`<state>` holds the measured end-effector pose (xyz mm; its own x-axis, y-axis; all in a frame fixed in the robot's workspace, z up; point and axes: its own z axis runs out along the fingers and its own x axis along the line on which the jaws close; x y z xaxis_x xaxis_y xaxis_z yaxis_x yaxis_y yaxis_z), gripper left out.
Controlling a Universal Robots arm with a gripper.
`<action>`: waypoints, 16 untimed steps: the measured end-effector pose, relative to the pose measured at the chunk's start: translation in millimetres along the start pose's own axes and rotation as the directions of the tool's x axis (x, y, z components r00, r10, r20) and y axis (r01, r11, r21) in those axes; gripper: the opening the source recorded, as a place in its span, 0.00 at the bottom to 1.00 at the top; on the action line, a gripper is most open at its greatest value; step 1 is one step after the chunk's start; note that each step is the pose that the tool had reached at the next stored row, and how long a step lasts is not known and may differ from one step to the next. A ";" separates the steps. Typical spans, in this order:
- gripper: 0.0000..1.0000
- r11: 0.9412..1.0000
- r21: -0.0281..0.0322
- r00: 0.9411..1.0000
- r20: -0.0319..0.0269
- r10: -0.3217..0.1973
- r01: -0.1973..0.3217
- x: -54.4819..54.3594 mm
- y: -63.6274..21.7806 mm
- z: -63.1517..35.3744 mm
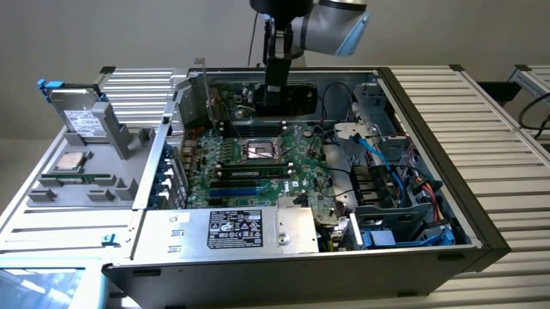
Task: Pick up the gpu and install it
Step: 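Insert the gpu into the slot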
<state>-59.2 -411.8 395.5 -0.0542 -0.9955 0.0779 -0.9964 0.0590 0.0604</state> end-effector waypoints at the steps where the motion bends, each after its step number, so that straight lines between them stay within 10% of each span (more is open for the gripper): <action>1: 0.28 1.000 0.000 1.000 0.000 0.000 0.000 -0.1 2.4 2.0; 16: 0.28 1.000 -0.003 1.000 -0.013 -0.020 0.020 -1.7 18.2 22.7</action>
<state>-78.7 -410.7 373.8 -0.0330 -0.9954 0.0899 -0.9971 0.0390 0.0654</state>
